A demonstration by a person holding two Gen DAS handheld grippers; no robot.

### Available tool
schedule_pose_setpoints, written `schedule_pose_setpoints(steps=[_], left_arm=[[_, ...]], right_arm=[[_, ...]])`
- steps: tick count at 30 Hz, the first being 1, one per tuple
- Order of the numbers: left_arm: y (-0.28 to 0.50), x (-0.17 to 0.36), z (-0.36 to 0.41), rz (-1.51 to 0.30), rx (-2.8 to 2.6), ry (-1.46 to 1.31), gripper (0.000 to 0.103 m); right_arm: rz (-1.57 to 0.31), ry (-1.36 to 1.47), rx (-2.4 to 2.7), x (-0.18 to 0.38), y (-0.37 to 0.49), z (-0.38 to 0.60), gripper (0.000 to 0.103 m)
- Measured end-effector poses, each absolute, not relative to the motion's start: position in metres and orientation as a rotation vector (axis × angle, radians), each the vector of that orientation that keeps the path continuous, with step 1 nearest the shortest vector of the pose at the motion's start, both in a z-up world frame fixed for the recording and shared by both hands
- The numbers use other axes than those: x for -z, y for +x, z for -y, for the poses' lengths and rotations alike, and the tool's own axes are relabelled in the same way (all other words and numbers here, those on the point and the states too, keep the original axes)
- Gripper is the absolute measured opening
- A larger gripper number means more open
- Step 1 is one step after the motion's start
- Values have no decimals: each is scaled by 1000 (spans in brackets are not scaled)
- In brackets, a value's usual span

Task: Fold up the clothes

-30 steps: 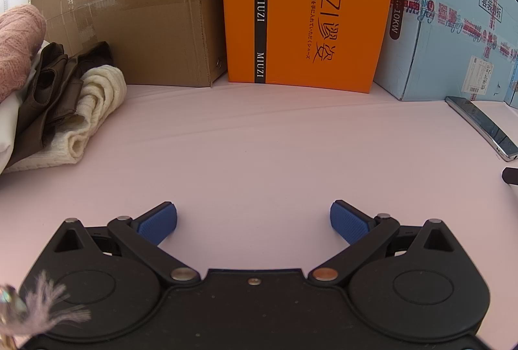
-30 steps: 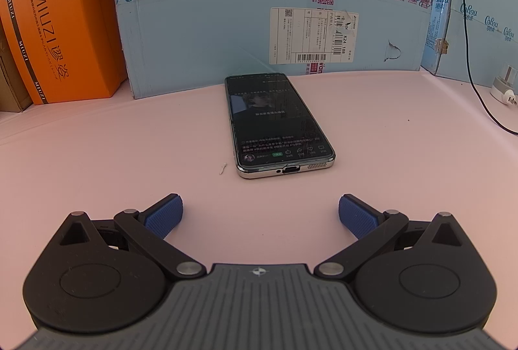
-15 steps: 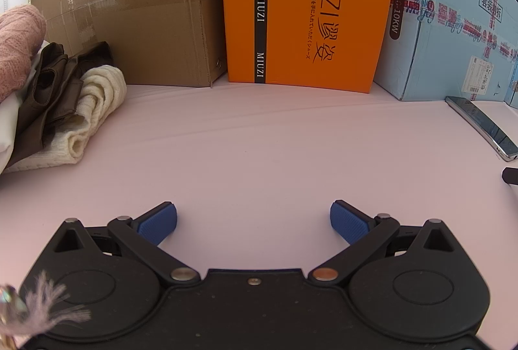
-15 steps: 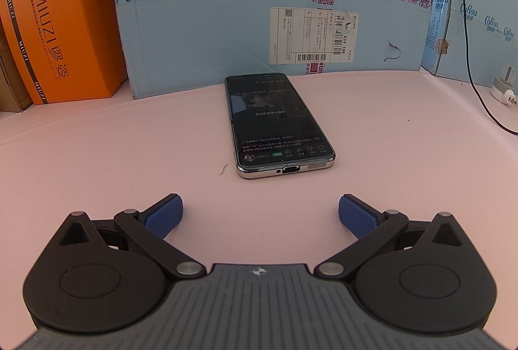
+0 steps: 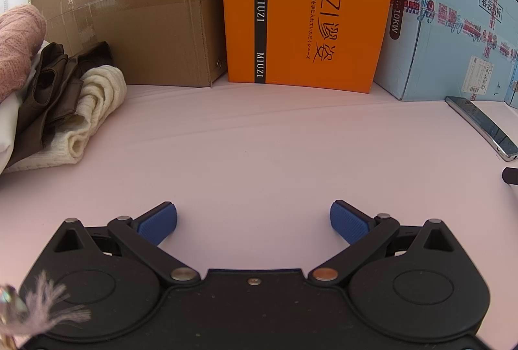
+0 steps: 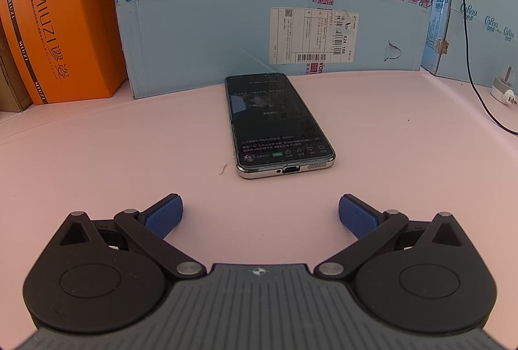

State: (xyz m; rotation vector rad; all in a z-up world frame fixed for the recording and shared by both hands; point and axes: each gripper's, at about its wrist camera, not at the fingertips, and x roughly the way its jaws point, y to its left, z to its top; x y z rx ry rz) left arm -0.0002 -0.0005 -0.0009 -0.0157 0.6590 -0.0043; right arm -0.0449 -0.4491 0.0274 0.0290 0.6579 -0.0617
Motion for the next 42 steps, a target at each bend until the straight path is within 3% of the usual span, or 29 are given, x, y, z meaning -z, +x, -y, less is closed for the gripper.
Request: schedule_pose_setpoints(steps=[42], left_arm=[[-1,1,0,-659,4,-16,103]], right_arm=[[-658,29,62,-30,-44,448,103]])
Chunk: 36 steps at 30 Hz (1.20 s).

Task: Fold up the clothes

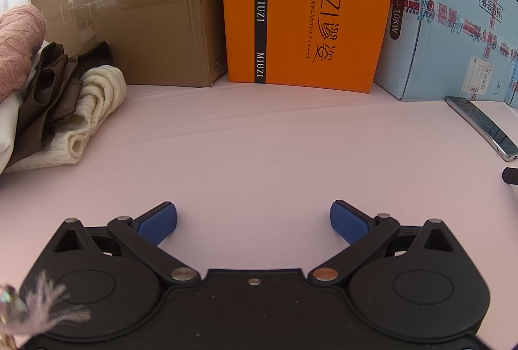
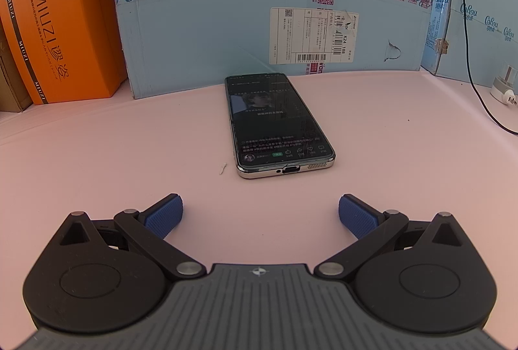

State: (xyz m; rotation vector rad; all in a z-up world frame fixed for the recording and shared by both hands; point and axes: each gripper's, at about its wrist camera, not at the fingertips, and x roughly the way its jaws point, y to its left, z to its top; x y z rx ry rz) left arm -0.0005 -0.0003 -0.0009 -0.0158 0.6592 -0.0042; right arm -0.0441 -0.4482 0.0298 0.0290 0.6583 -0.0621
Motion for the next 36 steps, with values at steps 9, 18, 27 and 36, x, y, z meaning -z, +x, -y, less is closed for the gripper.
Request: schedule_pose_setpoints(steps=[9,18,27,36], left_arm=[[-1,1,0,-659,4,-16,103],[0,1,0,-659,4,-16,103],[0,1,0,-660,4,-16,103],[-2,1,2,-659,-1,-7,103]], right_arm=[[-658,29,62,-26,-45,448,103],[-657,29,62,-26,-45,448,103],[-658,29,62,-27,-44,446,103],[-658,31,61,-27,-44,441,103]])
